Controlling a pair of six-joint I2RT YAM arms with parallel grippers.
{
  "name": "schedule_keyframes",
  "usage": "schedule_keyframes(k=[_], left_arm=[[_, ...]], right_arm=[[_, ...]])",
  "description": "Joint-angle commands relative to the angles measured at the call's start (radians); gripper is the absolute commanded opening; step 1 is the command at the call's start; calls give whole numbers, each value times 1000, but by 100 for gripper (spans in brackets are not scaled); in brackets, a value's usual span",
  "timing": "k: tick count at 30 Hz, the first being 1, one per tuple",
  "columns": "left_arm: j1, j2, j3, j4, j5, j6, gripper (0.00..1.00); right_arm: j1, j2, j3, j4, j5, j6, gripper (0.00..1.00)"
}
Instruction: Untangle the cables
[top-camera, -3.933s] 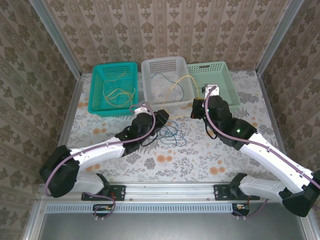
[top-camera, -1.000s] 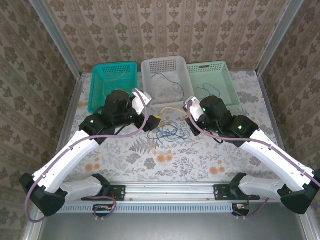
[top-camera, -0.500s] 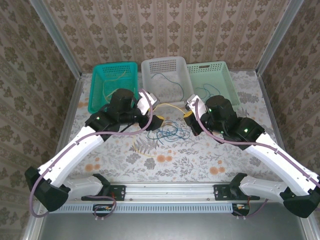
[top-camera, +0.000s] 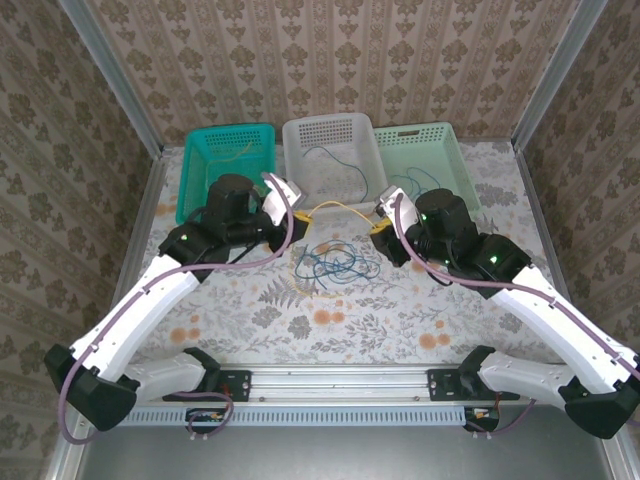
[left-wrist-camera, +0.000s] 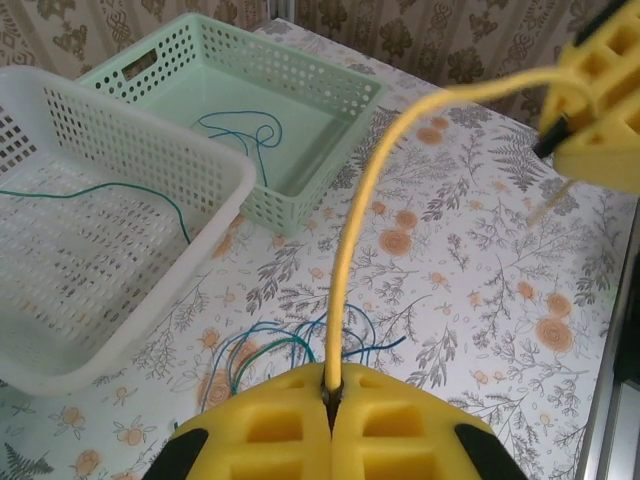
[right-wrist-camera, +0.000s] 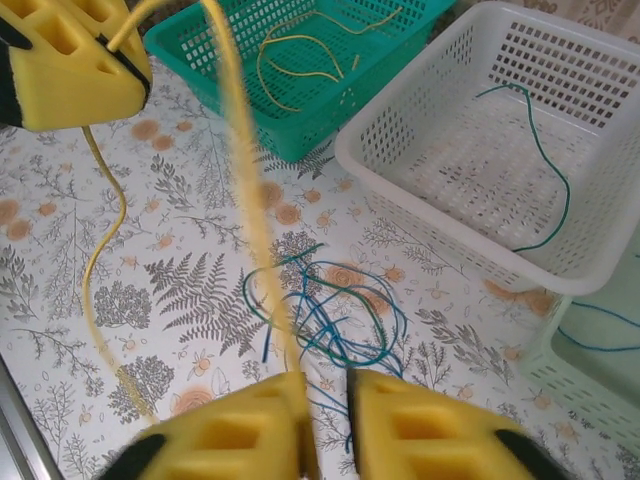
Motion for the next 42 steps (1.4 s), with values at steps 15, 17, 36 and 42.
schedule_keyframes(k=[15,17,36,42], left_arm=[[417,70,161,-76,-326,-168,0],[484,128,198,-70,-313,-173,0],[664,632,492,25,-303,-112,0],[691,762,639,-22,-279,-132,0]], right_arm=[[-78,77,30,23,161,182,100],[-81,82,24,24,149,191,100],[-92,127,-23,16,111,233,100],[-93,132,-33,20,108,240,99]])
